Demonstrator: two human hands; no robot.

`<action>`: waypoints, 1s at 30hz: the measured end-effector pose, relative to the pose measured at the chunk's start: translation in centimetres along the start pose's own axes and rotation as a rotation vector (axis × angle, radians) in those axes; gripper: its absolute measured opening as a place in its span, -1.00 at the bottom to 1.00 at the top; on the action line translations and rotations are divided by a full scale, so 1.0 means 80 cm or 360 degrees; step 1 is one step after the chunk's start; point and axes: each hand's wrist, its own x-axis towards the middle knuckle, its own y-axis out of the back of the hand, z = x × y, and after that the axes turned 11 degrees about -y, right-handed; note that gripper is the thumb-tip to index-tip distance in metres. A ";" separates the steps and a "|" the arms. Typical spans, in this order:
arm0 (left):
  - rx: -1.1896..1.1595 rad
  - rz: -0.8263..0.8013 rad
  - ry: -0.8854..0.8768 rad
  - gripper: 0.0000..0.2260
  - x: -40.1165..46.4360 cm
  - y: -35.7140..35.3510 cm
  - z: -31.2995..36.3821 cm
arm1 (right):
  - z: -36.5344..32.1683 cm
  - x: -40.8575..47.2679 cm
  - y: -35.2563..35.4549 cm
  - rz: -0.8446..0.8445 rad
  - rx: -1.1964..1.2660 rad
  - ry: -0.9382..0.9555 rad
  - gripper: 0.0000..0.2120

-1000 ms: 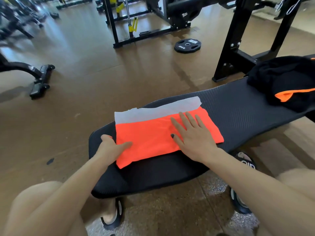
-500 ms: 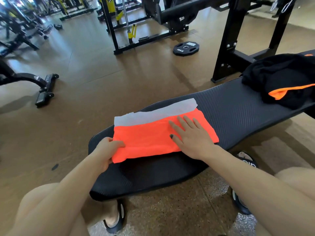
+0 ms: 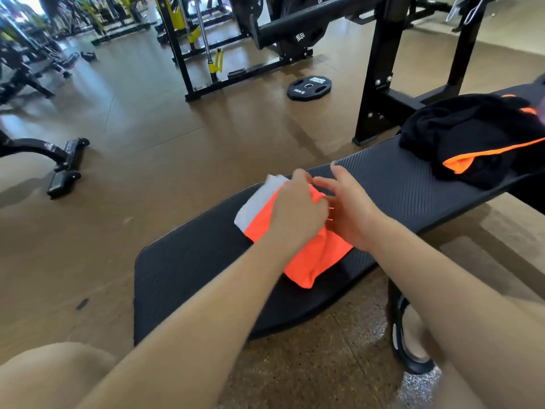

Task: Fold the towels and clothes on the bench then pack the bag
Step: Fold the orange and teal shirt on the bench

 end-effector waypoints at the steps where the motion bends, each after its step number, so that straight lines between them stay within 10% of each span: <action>1: -0.0096 -0.0066 0.0017 -0.78 0.002 -0.019 0.007 | -0.003 -0.001 0.010 -0.0049 0.0016 -0.0072 -0.53; 11: -0.0558 -0.0210 0.0042 -0.75 -0.038 -0.039 -0.008 | -0.006 0.018 0.049 0.0106 -0.0501 -0.0112 -0.82; 16: -0.0607 -0.0138 0.0276 -0.80 -0.064 -0.017 -0.066 | -0.002 0.024 0.050 0.0337 -0.1104 0.0048 -0.34; 23: 0.0022 -0.0005 0.0002 -0.52 -0.072 -0.003 -0.099 | -0.017 0.020 0.041 0.0188 -0.0895 0.0376 -0.32; 30: 0.0614 -0.0645 -0.0113 -0.20 -0.071 -0.032 -0.120 | -0.009 0.039 0.069 0.0764 -0.1520 0.0153 -0.34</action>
